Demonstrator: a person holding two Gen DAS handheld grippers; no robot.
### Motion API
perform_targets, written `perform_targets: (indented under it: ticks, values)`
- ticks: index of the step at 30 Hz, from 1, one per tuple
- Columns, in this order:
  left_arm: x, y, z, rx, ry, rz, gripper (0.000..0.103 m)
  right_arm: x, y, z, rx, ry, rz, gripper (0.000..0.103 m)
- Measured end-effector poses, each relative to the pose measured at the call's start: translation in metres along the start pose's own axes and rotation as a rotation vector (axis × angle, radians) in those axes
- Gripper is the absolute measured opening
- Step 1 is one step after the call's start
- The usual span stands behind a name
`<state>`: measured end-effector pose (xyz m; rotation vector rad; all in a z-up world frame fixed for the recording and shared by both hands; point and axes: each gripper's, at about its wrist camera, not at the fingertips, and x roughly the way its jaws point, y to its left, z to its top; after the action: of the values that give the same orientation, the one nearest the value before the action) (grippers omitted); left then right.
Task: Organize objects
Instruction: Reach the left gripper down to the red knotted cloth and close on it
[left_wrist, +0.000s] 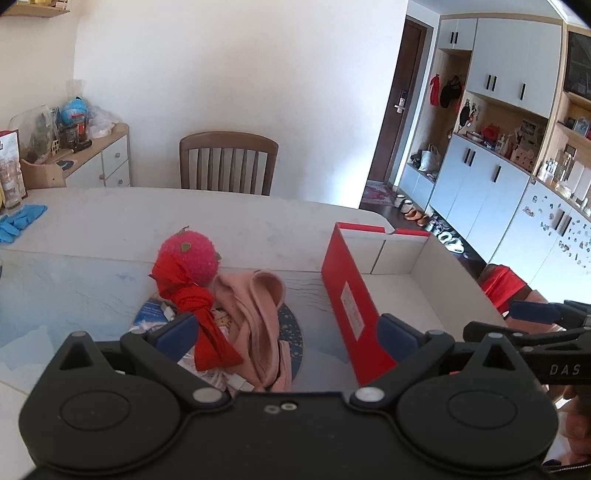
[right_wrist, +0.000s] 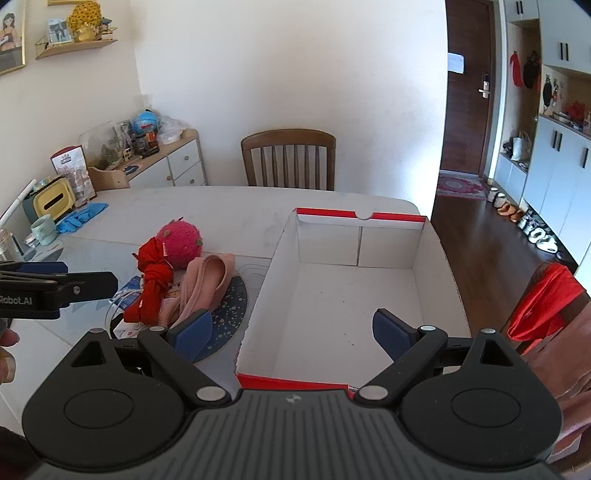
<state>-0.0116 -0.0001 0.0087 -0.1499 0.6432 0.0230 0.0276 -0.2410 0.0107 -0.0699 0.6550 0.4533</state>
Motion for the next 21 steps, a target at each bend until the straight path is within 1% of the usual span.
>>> perform_targets:
  ticks: [5,11,18,21]
  values:
    - [0.001,-0.005,-0.001,-0.001,0.006,0.0,0.102,0.001,-0.008,0.001,0.011,0.016,0.006,0.094]
    - [0.006,-0.011,0.0,0.001,0.013,0.007,0.102,0.004,-0.026,0.003,0.023,0.022,-0.022,0.094]
    - [0.019,-0.019,0.001,-0.014,0.017,0.054,0.102,0.015,-0.063,0.002,0.068,0.057,-0.088,0.094]
    - [0.026,-0.022,-0.002,-0.011,0.019,0.096,0.102,0.02,-0.079,-0.001,0.062,0.075,-0.113,0.094]
